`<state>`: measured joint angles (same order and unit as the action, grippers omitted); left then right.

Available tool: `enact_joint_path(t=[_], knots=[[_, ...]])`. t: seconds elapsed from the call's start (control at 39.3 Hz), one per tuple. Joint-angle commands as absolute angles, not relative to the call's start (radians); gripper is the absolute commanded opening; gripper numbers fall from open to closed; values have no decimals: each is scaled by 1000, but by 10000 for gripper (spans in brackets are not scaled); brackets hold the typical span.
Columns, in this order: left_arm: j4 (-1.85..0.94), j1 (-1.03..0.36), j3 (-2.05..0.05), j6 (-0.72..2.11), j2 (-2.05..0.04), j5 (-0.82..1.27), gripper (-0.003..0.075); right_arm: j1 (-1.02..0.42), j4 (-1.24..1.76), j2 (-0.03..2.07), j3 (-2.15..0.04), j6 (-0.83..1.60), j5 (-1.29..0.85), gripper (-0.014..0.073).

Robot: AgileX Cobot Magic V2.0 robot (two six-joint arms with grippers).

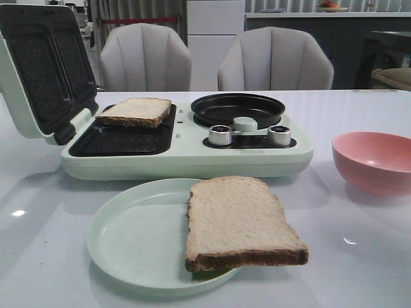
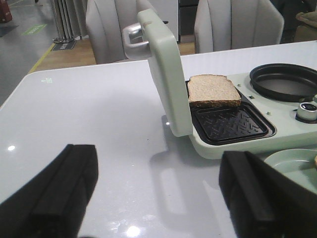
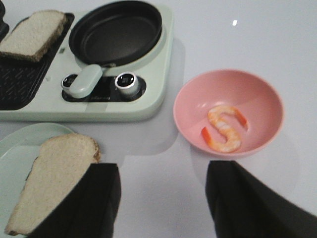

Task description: Make breakfast with bread and shrimp

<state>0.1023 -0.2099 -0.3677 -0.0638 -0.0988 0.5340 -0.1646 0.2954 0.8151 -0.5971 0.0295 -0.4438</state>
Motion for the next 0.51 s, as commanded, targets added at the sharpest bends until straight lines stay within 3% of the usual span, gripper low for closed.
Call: enact_joint_path(t=[0.0, 0.48], knots=[[97, -209, -394, -78, -111, 449, 565, -168, 367, 939, -721, 49, -476, 487], [97, -209, -394, -78, -111, 449, 565, -168, 894, 1438, -903, 490, -682, 487]])
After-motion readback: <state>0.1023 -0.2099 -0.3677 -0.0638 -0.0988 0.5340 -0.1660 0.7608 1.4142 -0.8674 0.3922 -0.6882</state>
